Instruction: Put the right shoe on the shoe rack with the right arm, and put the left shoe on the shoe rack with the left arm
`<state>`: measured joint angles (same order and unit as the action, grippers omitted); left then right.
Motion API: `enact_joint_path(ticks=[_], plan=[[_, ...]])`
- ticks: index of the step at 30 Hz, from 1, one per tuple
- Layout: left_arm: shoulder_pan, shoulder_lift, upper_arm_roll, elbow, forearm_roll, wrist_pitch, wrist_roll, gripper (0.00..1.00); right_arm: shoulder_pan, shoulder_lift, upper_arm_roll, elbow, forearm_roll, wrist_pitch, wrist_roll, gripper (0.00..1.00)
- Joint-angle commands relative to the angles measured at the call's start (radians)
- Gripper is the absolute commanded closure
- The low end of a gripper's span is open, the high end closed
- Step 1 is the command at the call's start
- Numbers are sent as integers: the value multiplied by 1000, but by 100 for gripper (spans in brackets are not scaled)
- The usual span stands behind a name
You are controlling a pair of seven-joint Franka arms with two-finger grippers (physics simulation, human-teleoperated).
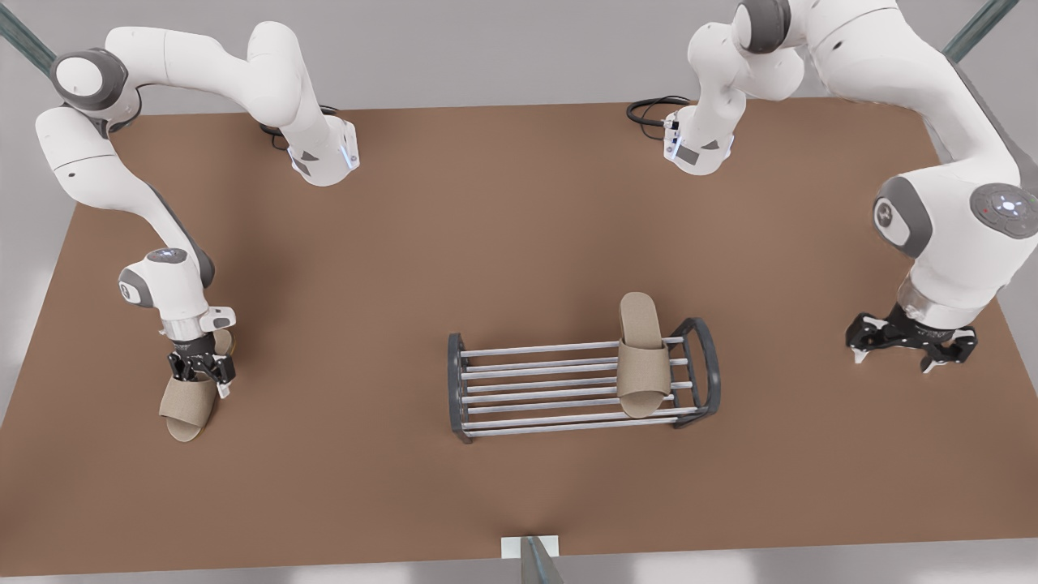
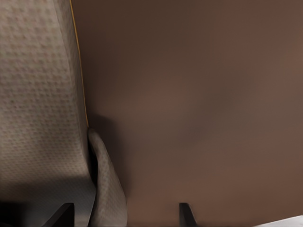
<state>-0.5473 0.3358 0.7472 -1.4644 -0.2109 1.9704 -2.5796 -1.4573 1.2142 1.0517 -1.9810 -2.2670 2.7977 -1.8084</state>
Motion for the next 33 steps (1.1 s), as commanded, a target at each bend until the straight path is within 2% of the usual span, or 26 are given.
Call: enact_joint_path(ticks=[1, 2, 4, 5, 6, 7, 8, 9, 11, 12, 14, 15, 17, 22, 23, 29, 33], plan=[[36, -15, 0, 7, -289, -378, 2229, 0, 0, -1, 1, 1, 0, 6, -9, 14], [87, -12, 0, 24, -295, -386, 2605, 0, 0, -1, 1, 1, 0, 8, -11, 14], [105, 11, -2, 59, -282, -389, 2616, 0, 0, -1, 1, 8, 0, 8, -9, 12], [105, 14, -35, 104, -203, -389, 2615, 0, 0, -1, 1, 14, 0, 8, -9, 12], [168, 15, -114, 174, -163, -445, 2615, 0, 0, -2, 1, 22, 0, 8, -11, 13], [184, 26, -118, 210, -153, -464, 2616, 0, 0, -1, -1, 27, 0, 9, -11, 14], [271, 14, -228, 213, -122, -472, 2616, 0, 0, -1, -2, 31, 0, 22, -9, 16], [429, -34, -485, 213, 36, -466, 2613, 0, 2, -1, -7, 36, 0, 22, -8, 17], [440, -43, -509, 207, 53, -464, 2612, 0, 0, -1, -7, 37, 0, 22, -3, 25], [494, -43, -591, 199, 97, -464, 2612, 0, 2, -1, -7, 37, 0, 22, -3, 25], [503, -34, -632, 151, 168, -456, 2616, 0, 2, -1, -7, 37, 0, 22, -3, 24], [524, -8, -693, 151, 231, -459, 2616, 0, 11, -1, -7, 45, 0, 22, -3, 23], [535, 48, -700, 113, 234, -461, 2621, 0, 12, -1, -7, 51, 1, 23, -2, 29], [533, 23, -730, 118, 189, -459, 2560, 0, 12, -1, -9, 53, 1, 25, 26, 44], [543, 11, -750, 160, 191, -459, 2523, 0, 12, -1, -9, 53, 0, 25, 26, 46], [572, -38, -772, 170, 194, -466, 2666, 0, 12, -1, -9, 53, 1, 25, 26, 51], [572, -38, -772, 170, 196, -467, 2669, 0, 12, -1, -9, 54, 1, 32, 27, 60]])
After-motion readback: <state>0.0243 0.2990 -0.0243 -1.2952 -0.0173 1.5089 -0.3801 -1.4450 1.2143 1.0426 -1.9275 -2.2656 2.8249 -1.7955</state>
